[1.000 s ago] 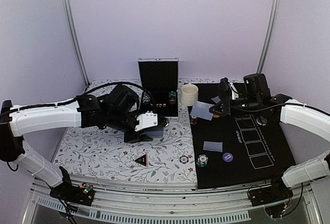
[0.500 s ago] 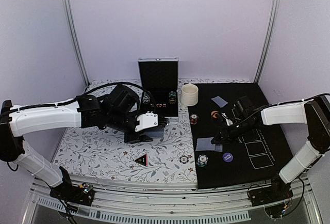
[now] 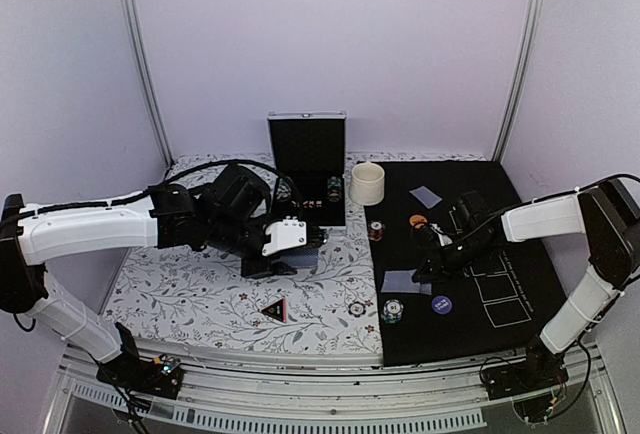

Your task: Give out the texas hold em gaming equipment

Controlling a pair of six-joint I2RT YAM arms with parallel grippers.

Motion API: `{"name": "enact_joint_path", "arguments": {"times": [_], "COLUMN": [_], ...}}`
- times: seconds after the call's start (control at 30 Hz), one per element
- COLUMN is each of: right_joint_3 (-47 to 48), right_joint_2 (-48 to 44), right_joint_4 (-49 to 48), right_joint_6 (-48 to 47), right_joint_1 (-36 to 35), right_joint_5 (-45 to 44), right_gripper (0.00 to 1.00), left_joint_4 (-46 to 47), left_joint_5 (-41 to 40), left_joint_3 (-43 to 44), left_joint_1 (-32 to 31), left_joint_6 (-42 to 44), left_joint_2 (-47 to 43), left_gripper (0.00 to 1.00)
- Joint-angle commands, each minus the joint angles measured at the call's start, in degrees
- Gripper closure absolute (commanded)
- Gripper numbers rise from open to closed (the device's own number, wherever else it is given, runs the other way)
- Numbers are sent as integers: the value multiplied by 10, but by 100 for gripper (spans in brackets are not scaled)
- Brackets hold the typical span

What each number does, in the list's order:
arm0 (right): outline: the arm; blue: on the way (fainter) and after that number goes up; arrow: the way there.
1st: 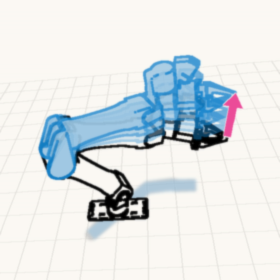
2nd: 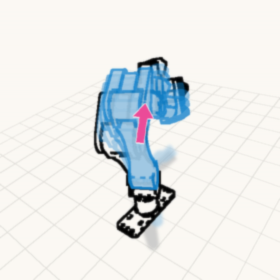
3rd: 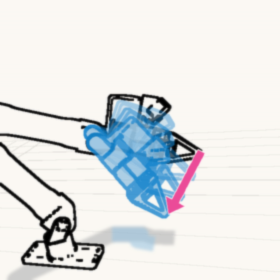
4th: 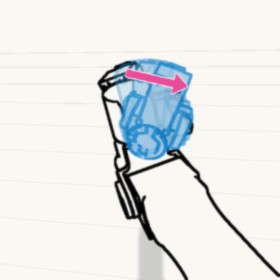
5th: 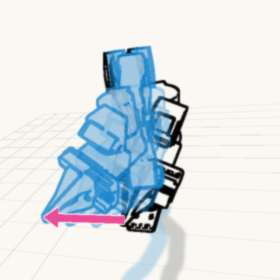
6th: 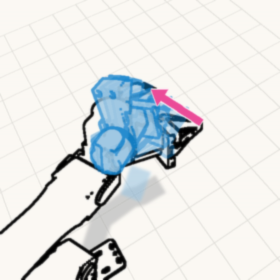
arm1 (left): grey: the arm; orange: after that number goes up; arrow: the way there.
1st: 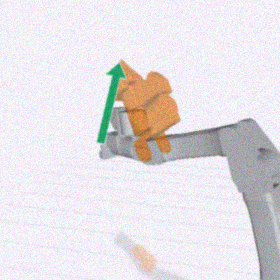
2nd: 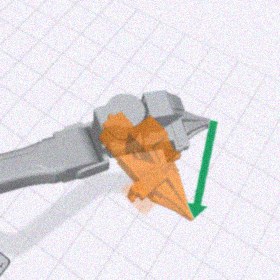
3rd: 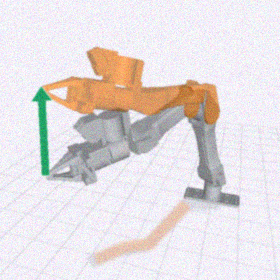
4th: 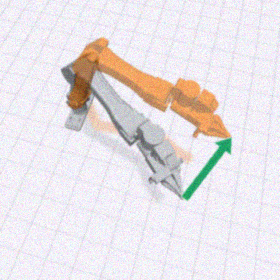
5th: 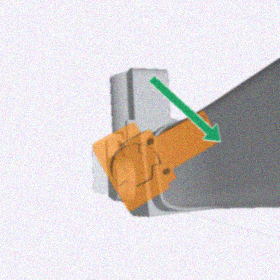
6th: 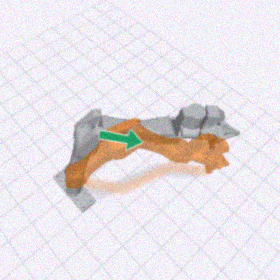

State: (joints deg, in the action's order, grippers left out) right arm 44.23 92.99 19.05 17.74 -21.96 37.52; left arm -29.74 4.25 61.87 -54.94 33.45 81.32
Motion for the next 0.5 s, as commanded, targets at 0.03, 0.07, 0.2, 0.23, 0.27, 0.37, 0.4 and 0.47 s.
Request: {"name": "enact_joint_path", "arguments": {"times": [0.03,0.07,0.2,0.23,0.27,0.37,0.4,0.47], "right_joint_3": [-3,0,22,27,35,60,67,77], "right_joint_2": [-6,-11,-51,-63,-77,-120,-130,-142], "right_joint_4": [7,16,64,74,82,74,57,-23], "right_joint_6": [-1,-1,0,1,3,12,14,22], "right_joint_1": [5,4,5,4,3,-30,-55,-117], "right_joint_5": [-32,-39,-82,-92,-97,-91,-82,-44], "right_gripper": [84,78,58,55,54,46,42,34], "left_joint_4": [5,4,5,5,4,4,5,5], "left_joint_5": [6,7,7,6,6,6,7,7], "left_joint_3": [-5,-5,-5,-4,-5,-4,-4,-3], "left_joint_1": [-9,-9,-10,-9,-9,-10,-10,-10], "left_joint_6": [6,6,6,7,7,7,7,7], "left_joint_2": [-14,-14,-15,-16,-15,-15,-16,-15], "left_gripper": [49,49,48,48,48,48,48,48]}}
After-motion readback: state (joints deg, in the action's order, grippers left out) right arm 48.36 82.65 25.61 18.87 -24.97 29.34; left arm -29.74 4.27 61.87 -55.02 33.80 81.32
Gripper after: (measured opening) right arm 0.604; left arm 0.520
